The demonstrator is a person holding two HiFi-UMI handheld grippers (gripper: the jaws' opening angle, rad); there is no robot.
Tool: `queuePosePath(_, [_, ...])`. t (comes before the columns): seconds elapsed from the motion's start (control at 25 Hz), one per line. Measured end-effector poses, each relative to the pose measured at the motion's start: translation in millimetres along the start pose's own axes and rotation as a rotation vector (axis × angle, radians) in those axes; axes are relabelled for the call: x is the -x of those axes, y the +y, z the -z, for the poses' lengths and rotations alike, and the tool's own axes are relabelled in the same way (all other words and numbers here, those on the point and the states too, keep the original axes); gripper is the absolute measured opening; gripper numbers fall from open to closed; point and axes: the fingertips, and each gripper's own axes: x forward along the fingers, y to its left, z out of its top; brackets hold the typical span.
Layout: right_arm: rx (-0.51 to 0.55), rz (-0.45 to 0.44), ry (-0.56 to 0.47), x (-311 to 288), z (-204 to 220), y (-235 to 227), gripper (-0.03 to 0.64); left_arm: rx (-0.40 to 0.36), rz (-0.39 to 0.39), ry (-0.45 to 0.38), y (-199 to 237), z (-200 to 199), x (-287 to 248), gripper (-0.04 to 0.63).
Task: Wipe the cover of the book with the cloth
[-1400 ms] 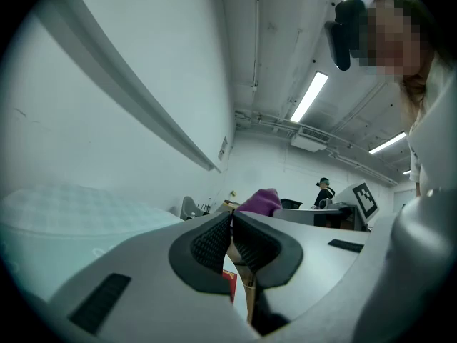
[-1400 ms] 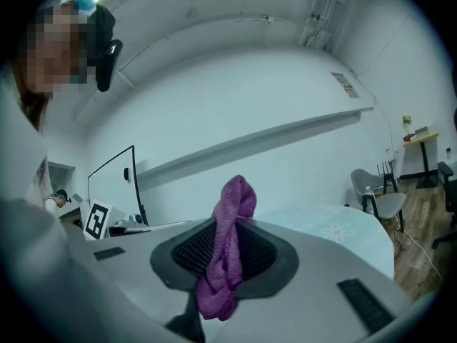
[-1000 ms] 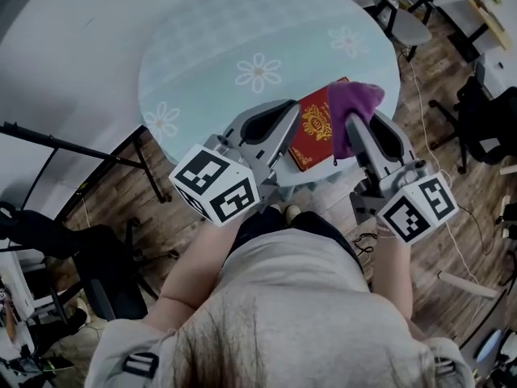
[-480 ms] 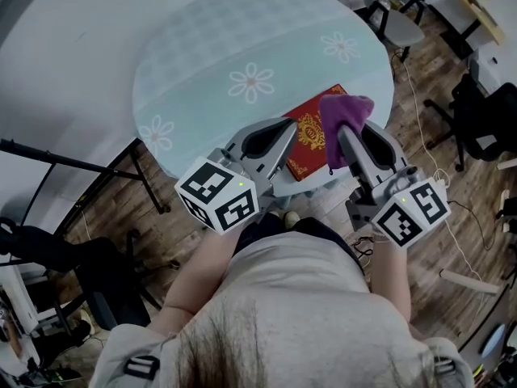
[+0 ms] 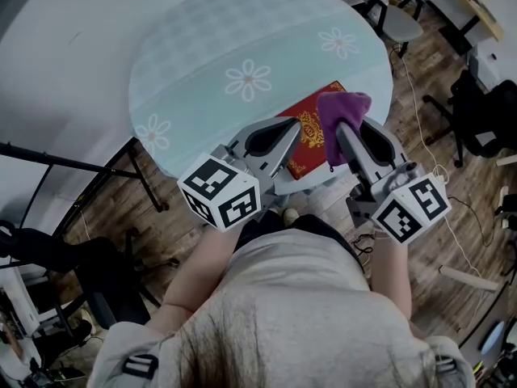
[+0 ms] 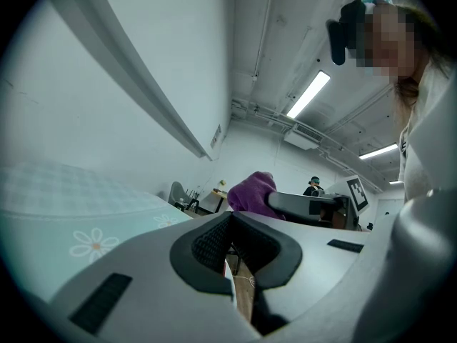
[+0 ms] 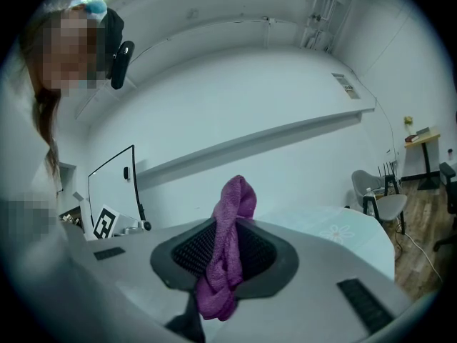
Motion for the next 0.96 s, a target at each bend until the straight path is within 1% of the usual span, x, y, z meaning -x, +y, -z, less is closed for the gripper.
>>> queuePosePath(0.36, [0.001,0.000,0.026,-2.3,5.0,-2.9,0.092,-0.005,-0.003,0.011,2.5,2.3,-1.8,0.020])
queuePosePath(0.6, [0.019,0.002,0.038,-5.3,6.2,-5.0,0.092,-0.062,-0.022,0.036,2.2,5.9,-2.0,0.020])
queuePosePath(0.96, [0.017,-0.009,0.057,-5.7,9.5,-7.4,0.092,-0.039,-0.031,0.011,0.8,1.0,-2.3,0.020])
